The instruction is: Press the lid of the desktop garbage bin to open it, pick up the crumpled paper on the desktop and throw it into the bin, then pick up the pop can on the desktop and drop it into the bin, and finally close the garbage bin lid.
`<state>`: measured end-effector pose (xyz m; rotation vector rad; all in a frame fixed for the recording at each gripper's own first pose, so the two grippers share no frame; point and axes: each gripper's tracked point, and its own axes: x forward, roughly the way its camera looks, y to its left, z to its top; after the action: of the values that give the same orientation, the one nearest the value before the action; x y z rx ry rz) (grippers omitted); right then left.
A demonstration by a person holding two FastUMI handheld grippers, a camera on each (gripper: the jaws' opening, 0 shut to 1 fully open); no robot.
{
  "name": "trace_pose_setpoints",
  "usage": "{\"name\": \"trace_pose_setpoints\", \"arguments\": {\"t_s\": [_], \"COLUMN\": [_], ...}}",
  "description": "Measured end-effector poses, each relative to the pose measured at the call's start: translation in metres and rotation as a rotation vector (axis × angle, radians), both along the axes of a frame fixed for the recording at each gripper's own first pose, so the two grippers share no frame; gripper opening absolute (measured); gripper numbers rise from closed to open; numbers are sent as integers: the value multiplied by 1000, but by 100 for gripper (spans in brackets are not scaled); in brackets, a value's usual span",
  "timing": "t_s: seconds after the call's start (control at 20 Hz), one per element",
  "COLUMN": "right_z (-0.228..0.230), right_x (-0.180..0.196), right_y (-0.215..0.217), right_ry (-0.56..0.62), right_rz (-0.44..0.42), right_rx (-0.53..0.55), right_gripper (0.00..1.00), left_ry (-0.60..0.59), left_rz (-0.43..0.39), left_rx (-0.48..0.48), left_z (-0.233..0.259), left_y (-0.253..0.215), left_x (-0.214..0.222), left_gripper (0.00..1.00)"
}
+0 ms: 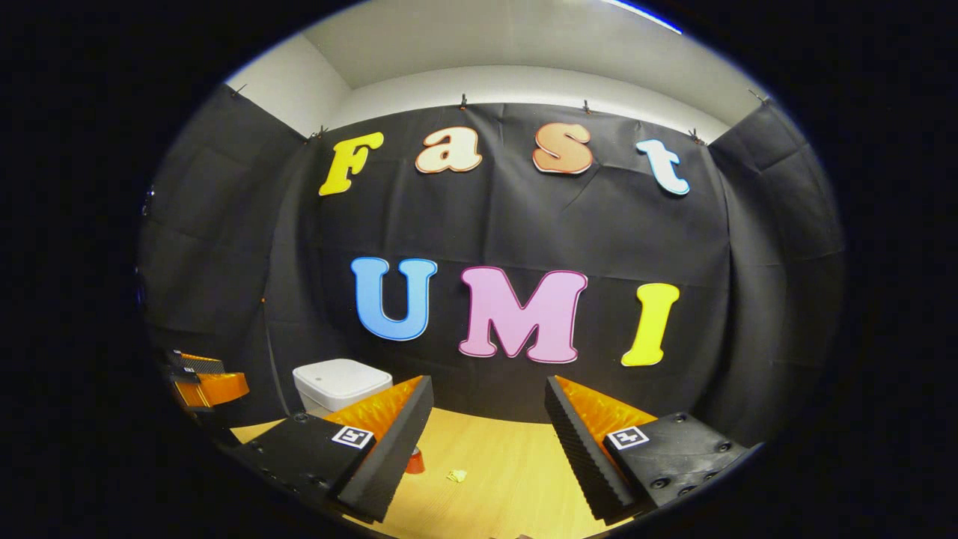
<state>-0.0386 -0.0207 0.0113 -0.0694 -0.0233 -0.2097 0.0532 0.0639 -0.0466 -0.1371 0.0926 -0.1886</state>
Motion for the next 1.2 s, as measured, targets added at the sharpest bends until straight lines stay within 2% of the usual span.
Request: {"name": "trace_pose_setpoints", "arguments": {"t_s": [0.15, 0.4, 0.6, 0.65, 0.7, 0.85, 0.95, 1.0, 1.2], "right_z": [1, 0, -8, -10, -13, -21, -32, -33, -52], "right_x": [-2, -9, -9, -8, -5, 11, 22, 29, 53], "right_y": [-3, -5, -7, -11, -12, -22, -26, -29, -37], "right_ry": [9, 22, 45, 49, 53, 66, 92, 92, 135], "right_rz": [-41, -89, -104, -107, -105, -96, -85, -78, -46], "right_rx": [-25, -67, -47, -45, -43, -48, -35, -28, -15], "right_gripper": [96, 96, 97, 97, 96, 97, 97, 97, 97], "left_ry": [-31, -10, 14, 13, 23, 65, 89, 93, 174], "left_rz": [-63, -175, -225, -239, -250, -192, -172, -187, -204], "left_rx": [38, 46, 68, 78, 83, 83, 104, 114, 143], "left_z": [5, -1, -3, -4, -5, -15, -22, -23, -43], "left_y": [10, 14, 14, 13, 10, 18, 23, 22, 20], "left_x": [26, 79, 120, 129, 136, 162, 171, 177, 215], "left_gripper": [94, 94, 90, 80, 75, 28, 10, 7, 6]}}
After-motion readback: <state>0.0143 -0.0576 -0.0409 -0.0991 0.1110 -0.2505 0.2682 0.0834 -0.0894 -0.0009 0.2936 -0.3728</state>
